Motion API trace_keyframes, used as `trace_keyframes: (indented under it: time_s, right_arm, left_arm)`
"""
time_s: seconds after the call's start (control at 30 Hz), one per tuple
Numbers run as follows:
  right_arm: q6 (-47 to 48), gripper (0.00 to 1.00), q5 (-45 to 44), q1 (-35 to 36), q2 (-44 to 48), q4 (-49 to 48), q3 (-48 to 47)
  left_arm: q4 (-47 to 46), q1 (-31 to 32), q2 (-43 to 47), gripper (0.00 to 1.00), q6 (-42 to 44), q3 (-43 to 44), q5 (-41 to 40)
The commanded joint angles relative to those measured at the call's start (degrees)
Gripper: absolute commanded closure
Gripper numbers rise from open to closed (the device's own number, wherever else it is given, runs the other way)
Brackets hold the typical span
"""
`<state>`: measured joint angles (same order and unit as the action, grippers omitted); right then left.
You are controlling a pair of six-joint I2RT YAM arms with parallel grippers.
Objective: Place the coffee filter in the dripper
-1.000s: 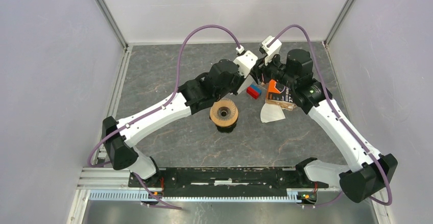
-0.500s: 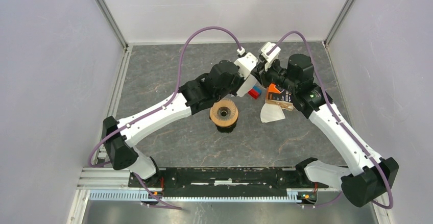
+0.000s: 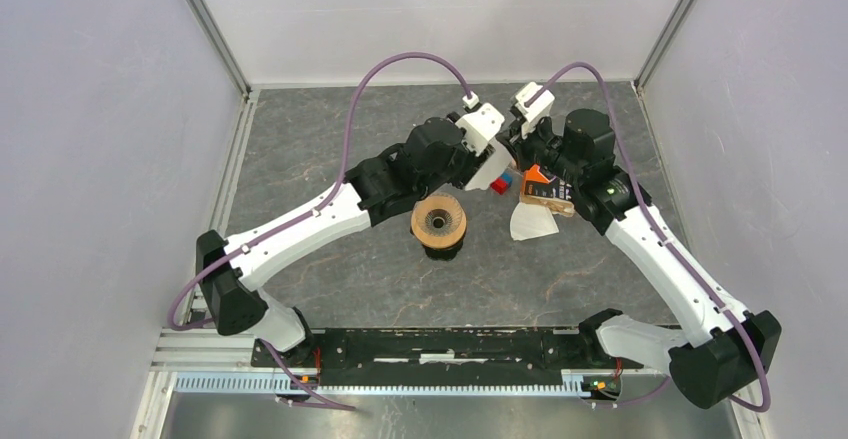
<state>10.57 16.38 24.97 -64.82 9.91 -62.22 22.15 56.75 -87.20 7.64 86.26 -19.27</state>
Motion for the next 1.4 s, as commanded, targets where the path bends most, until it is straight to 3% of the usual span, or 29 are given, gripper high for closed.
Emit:
trace_keyframes:
  time_s: [0.0,0.07,0.17,0.37,0.67,1.07,1.37]
  right_arm:
    - [-4.6,1.0,-7.3,-0.6,0.4,-1.1,-2.1]
    - [-6.5,1.0,-8.9,-0.8,0.2,-0.9,-2.8]
    - [-8.7,1.0,-11.3,-1.2,0.2,-0.5,-3.3]
    - [-13.4,1.0,-13.6,-2.9,0.0,0.8,-6.0]
    - [-16.0,1.0,-11.6,-4.4,0.2,0.8,-6.0]
    - [-16.8,1.0,-9.2,-4.8,0.2,0.3,-5.0]
    - [-16.4,1.0,-9.0,-5.1,0.6,0.1,-4.2]
  left_arm:
    - [-1.6,0.1,1.9,0.33,0.3,3.8,1.4]
    - [-1.3,0.0,1.6,0.17,-0.5,4.3,1.5]
    - [-0.6,-0.8,2.0,0.1,-3.4,4.5,2.4]
    - [1.4,-5.6,2.2,0.12,-18.0,2.8,15.1]
    - [-1.1,-6.0,-0.5,0.09,-23.4,1.4,22.9]
    - [0.3,-6.2,-6.2,0.17,-27.5,6.6,17.4]
    - [-0.1,-6.9,-6.0,0.2,-28.8,7.6,20.7]
